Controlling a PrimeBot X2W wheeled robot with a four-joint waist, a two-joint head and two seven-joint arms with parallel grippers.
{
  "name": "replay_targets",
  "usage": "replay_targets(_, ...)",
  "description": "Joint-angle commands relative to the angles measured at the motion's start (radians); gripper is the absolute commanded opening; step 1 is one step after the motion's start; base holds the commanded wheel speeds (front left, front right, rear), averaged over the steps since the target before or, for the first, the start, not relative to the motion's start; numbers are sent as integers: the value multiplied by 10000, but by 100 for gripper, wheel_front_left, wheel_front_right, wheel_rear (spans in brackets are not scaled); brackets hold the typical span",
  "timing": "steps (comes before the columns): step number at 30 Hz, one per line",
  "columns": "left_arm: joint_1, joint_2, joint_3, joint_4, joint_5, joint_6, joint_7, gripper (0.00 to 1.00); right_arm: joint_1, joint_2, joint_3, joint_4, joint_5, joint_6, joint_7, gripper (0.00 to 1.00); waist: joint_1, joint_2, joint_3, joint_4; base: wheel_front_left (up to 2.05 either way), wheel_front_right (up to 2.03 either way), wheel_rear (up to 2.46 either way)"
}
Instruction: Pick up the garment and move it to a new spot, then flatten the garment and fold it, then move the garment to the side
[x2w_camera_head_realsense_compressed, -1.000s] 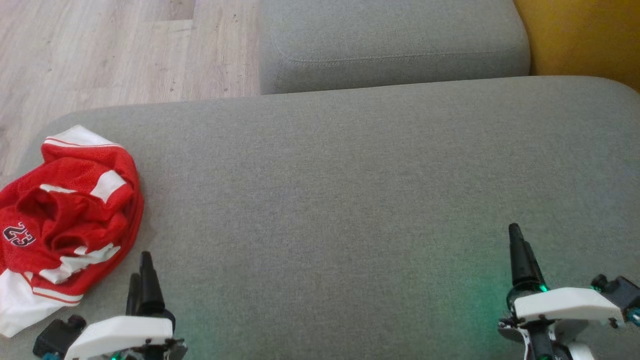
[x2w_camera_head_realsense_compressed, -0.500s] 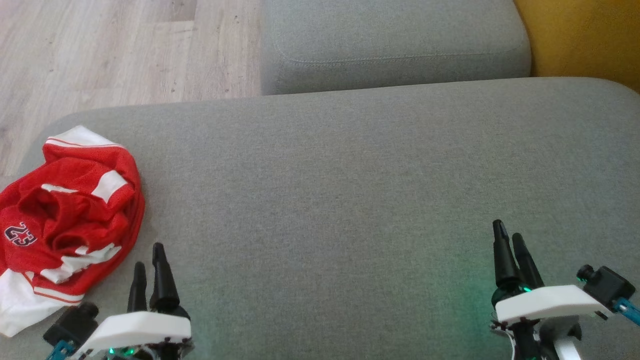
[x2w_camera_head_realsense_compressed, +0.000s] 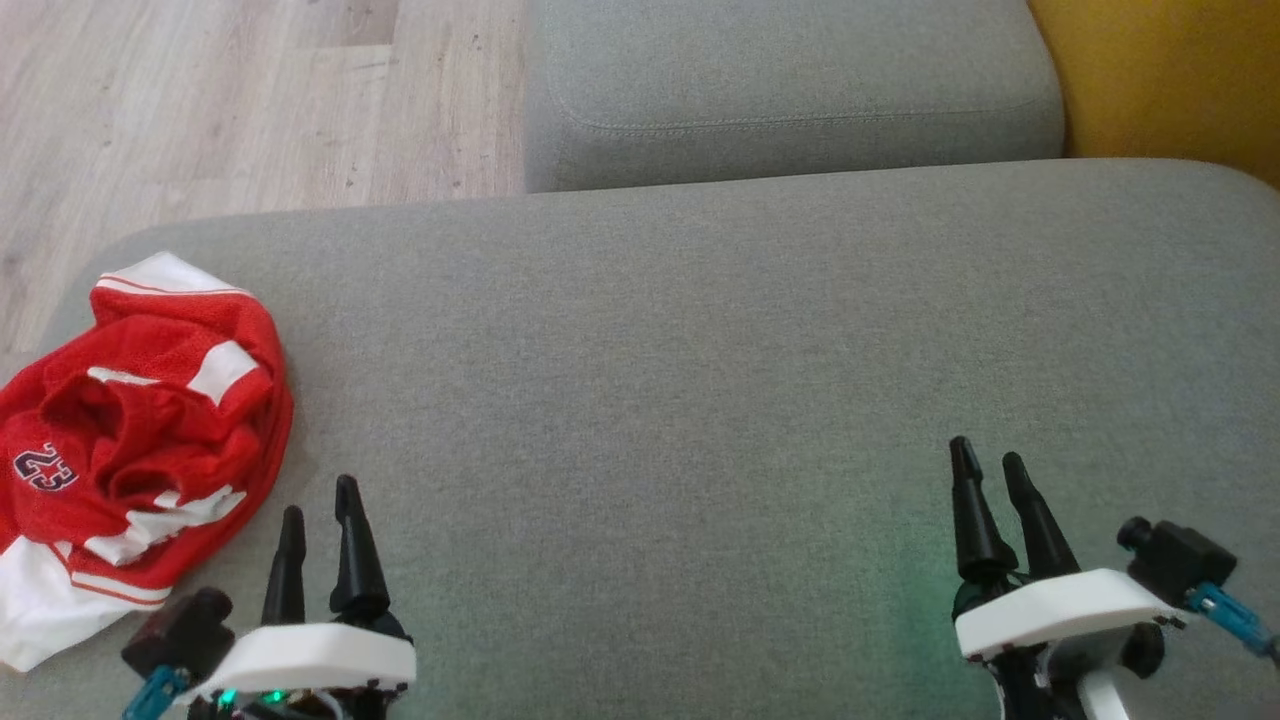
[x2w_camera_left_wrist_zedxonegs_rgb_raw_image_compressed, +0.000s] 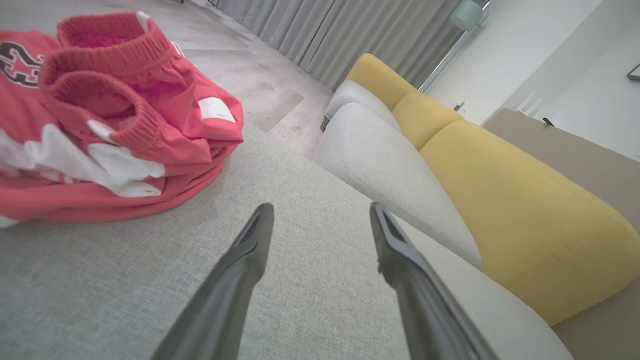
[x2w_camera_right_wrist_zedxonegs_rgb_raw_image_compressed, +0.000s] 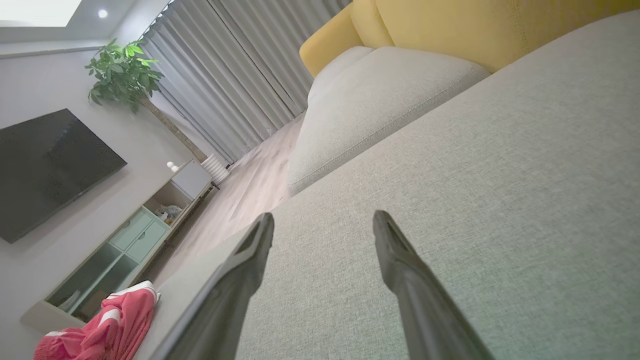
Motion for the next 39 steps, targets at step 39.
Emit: replay_targets(39, 61, 118, -589, -583, 4922, 386, -1277, 100, -430, -132, 418, 90, -5102, -7, -1300, 100, 0, 0, -143, 32, 0, 0, 0)
